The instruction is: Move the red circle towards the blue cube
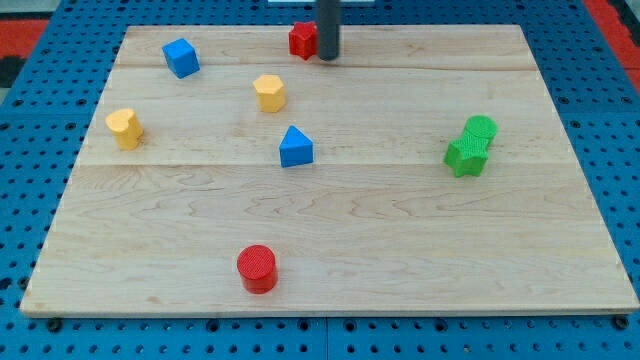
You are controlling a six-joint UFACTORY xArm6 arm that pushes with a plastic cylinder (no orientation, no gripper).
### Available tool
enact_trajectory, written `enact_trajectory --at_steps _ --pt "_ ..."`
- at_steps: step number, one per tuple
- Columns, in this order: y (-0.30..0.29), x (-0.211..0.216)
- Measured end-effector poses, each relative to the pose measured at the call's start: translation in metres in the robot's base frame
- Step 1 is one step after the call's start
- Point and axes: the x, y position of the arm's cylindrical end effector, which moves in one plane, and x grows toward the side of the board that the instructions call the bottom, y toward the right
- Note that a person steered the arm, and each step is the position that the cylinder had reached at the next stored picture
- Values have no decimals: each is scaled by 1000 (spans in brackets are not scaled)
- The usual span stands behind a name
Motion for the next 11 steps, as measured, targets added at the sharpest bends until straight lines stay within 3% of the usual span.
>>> enact_trajectory --at_steps 1,2,3,4,5,6,11 --pt "60 81" --pt "69 195" --pt "56 295" --pt "-35 331" --pt "-133 316" --pt "-163 287" --pt "-172 82"
